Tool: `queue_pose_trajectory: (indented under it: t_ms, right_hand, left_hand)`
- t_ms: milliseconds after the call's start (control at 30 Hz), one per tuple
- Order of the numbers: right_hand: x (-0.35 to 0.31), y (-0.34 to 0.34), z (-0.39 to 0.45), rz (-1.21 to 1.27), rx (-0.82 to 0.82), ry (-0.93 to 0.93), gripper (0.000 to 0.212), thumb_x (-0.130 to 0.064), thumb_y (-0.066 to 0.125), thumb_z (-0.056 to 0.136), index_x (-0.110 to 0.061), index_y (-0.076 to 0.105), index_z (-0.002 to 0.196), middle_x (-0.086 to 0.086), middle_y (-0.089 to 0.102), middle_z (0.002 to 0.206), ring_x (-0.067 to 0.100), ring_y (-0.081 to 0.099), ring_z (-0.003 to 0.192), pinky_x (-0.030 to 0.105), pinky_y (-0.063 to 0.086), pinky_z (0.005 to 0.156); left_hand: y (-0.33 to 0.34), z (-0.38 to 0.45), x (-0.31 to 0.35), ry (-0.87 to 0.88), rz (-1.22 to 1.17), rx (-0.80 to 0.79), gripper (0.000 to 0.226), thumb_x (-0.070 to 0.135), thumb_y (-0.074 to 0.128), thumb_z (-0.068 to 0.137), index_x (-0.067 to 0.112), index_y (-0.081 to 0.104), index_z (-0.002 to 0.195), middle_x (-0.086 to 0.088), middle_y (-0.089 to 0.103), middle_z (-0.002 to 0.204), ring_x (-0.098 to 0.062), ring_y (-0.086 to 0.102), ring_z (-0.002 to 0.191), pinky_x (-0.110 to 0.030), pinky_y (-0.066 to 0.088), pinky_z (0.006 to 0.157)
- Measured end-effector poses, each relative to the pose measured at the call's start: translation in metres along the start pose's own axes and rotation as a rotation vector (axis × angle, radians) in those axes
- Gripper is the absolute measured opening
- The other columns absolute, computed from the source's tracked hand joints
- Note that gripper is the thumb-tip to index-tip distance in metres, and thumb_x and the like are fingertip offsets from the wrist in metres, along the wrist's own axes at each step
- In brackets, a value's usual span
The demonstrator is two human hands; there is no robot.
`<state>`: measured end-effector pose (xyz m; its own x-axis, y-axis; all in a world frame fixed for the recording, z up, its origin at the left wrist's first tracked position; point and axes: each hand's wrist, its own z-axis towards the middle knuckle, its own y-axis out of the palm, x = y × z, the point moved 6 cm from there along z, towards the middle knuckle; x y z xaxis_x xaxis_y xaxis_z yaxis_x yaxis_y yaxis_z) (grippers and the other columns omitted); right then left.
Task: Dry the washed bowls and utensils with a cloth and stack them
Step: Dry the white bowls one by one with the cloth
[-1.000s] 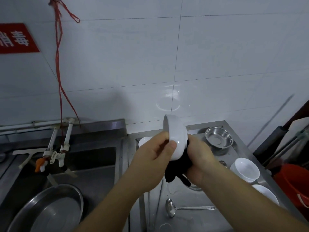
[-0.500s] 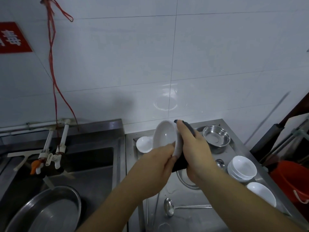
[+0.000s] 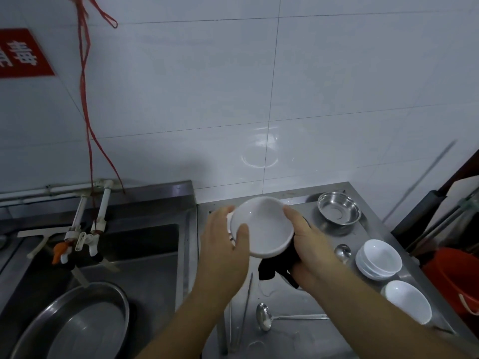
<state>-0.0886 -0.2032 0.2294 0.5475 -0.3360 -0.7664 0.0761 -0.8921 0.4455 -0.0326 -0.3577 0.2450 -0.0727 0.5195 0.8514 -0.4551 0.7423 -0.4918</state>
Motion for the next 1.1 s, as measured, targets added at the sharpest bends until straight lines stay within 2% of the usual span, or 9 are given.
queue_pose_trajectory:
  t_ms: [67, 133, 233, 367, 500, 700, 833, 900, 1100]
  right_hand:
    - [0.004, -0.005, 0.005, 0.009, 0.004, -0.011, 0.037, -0.045, 0.063, 0.102, -0.018, 0.066, 0.127, 0.038, 0.065, 0.096, 0.049, 0.061, 0.057, 0.032, 0.046, 0.040]
    - [0.007, -0.013, 0.013, 0.032, 0.033, -0.043, 0.035, -0.041, 0.068, 0.100, -0.018, 0.070, 0.126, 0.032, 0.072, 0.107, 0.054, 0.062, 0.064, 0.047, 0.054, 0.052]
    - [0.014, -0.033, 0.024, 0.033, 0.119, -0.075, 0.032, -0.039, 0.076, 0.094, -0.025, 0.074, 0.123, 0.021, 0.076, 0.114, 0.056, 0.068, 0.087, 0.065, 0.047, 0.073]
    - [0.018, -0.067, 0.033, 0.015, 0.221, -0.074, 0.026, -0.029, 0.079, 0.093, -0.029, 0.075, 0.118, 0.013, 0.080, 0.104, 0.048, 0.070, 0.093, 0.060, 0.047, 0.076]
    - [0.011, -0.099, 0.031, -0.016, 0.298, -0.101, 0.028, -0.015, 0.080, 0.092, -0.025, 0.074, 0.117, 0.014, 0.079, 0.109, 0.046, 0.074, 0.102, 0.071, 0.057, 0.086]
    - [-0.010, -0.152, 0.023, -0.055, 0.345, -0.160, 0.033, -0.015, 0.081, 0.090, -0.023, 0.074, 0.121, 0.016, 0.078, 0.112, 0.049, 0.073, 0.100, 0.071, 0.058, 0.078]
    - [-0.025, -0.186, 0.013, -0.078, 0.307, -0.135, 0.044, -0.028, 0.073, 0.081, -0.024, 0.072, 0.125, 0.027, 0.071, 0.096, 0.048, 0.060, 0.073, 0.044, 0.044, 0.051]
    - [-0.029, -0.211, 0.010, -0.079, 0.302, -0.123, 0.044, -0.027, 0.069, 0.081, -0.024, 0.073, 0.125, 0.035, 0.068, 0.098, 0.048, 0.057, 0.069, 0.037, 0.039, 0.052]
    - [-0.055, -0.307, 0.013, -0.053, 0.459, -0.138, 0.027, 0.003, 0.074, 0.087, -0.010, 0.076, 0.110, 0.025, 0.078, 0.097, 0.041, 0.074, 0.079, 0.051, 0.057, 0.069]
  left_hand:
    - [0.009, 0.000, -0.017, -0.264, -0.272, -0.081, 0.025, 0.035, 0.048, 0.108, 0.033, 0.057, 0.131, 0.004, 0.064, 0.127, -0.014, 0.064, 0.112, -0.031, 0.060, 0.094]
    - [0.014, -0.004, -0.022, -0.412, -0.490, -0.104, 0.025, 0.031, 0.051, 0.109, 0.030, 0.063, 0.130, -0.001, 0.070, 0.122, -0.021, 0.069, 0.109, -0.039, 0.064, 0.091]
    - [0.017, -0.005, -0.023, -0.437, -0.587, -0.104, 0.023, 0.029, 0.057, 0.106, 0.035, 0.066, 0.126, 0.003, 0.069, 0.121, -0.022, 0.069, 0.110, -0.039, 0.064, 0.090]
    - [0.031, -0.005, -0.022, -0.481, -0.620, -0.189, 0.018, 0.027, 0.059, 0.106, 0.039, 0.068, 0.114, 0.001, 0.068, 0.126, -0.023, 0.067, 0.116, -0.036, 0.065, 0.086]
    - [0.053, -0.008, -0.019, -0.554, -0.679, -0.256, 0.019, 0.021, 0.058, 0.106, 0.033, 0.071, 0.110, 0.000, 0.071, 0.120, -0.021, 0.068, 0.113, -0.028, 0.064, 0.075]
    - [0.107, -0.015, -0.014, -0.638, -0.686, -0.350, 0.025, 0.018, 0.057, 0.106, 0.018, 0.071, 0.128, -0.007, 0.076, 0.118, -0.026, 0.072, 0.110, -0.035, 0.064, 0.082]
    - [0.146, -0.020, 0.000, -0.659, -0.696, -0.363, 0.022, 0.016, 0.058, 0.106, 0.020, 0.072, 0.122, -0.009, 0.074, 0.120, -0.029, 0.071, 0.111, -0.032, 0.064, 0.077]
    - [0.167, -0.023, 0.011, -0.667, -0.695, -0.385, 0.021, 0.015, 0.058, 0.105, 0.021, 0.073, 0.118, -0.009, 0.074, 0.120, -0.029, 0.071, 0.111, -0.029, 0.063, 0.072]
    - [0.250, -0.033, 0.038, -0.708, -0.617, -0.430, 0.022, 0.013, 0.060, 0.104, 0.022, 0.077, 0.114, -0.012, 0.073, 0.121, -0.032, 0.070, 0.111, -0.038, 0.065, 0.079]
